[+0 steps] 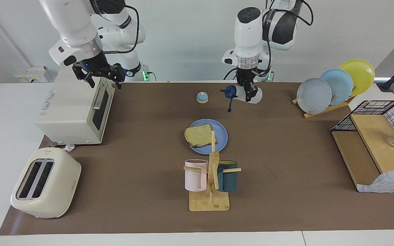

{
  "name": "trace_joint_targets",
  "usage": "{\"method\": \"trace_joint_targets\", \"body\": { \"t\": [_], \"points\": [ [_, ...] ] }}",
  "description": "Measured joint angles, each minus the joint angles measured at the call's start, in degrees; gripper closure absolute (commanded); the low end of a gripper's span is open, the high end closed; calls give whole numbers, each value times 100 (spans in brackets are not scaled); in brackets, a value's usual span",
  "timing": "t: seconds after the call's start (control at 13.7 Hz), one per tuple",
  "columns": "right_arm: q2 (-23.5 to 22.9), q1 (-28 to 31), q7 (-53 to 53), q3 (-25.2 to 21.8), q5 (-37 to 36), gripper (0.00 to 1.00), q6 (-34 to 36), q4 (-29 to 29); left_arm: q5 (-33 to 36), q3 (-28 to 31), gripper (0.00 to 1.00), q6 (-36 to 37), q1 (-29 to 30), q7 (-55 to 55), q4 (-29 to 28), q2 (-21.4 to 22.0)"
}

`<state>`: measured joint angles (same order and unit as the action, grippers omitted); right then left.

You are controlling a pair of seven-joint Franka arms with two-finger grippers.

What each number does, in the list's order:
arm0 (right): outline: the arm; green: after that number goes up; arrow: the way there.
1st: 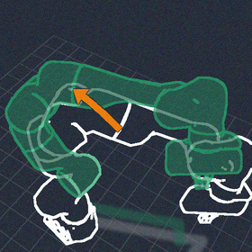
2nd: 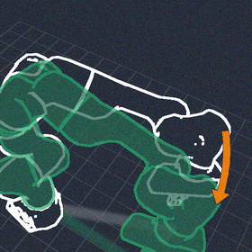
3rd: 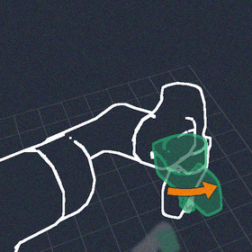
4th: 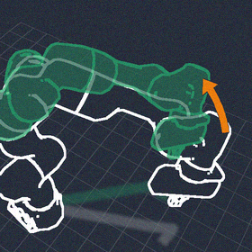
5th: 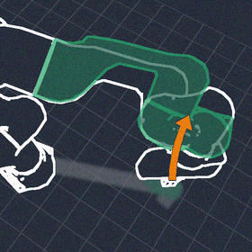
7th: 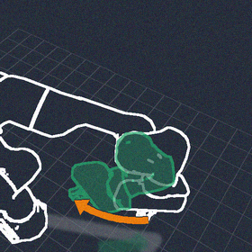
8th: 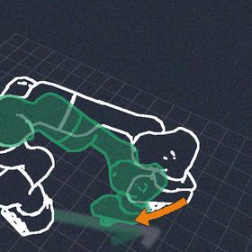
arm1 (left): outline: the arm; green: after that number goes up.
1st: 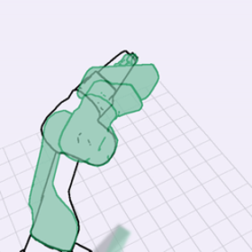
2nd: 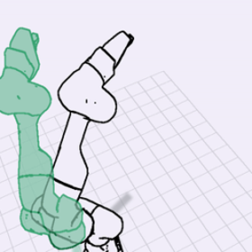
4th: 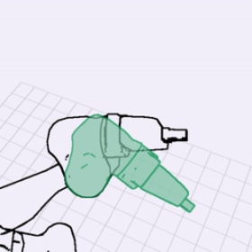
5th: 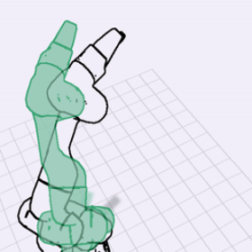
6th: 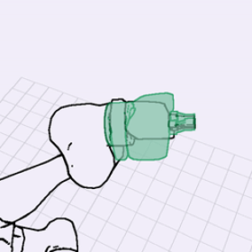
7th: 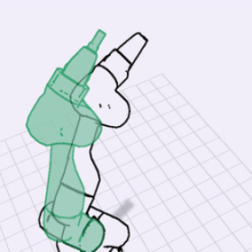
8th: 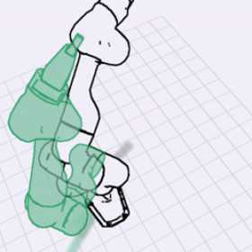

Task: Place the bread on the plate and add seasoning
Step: 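Carry the open bottle over the toast with the left gripper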

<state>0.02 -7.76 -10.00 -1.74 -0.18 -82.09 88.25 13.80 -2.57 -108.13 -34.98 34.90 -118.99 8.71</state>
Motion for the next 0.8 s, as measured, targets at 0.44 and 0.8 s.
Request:
{"method": "trace_joint_targets", "body": {
  "t": [0.44,0.8],
  "points": [
    [50,464,605,-228,-18,0,-113,396,1250,-374,100,936,-435,-690,839,-1092],
    [289,483,605,-211,-24,0,-232,642,1802,-390,100,1316,-837,-910,1000,-1572]
  ]
}}
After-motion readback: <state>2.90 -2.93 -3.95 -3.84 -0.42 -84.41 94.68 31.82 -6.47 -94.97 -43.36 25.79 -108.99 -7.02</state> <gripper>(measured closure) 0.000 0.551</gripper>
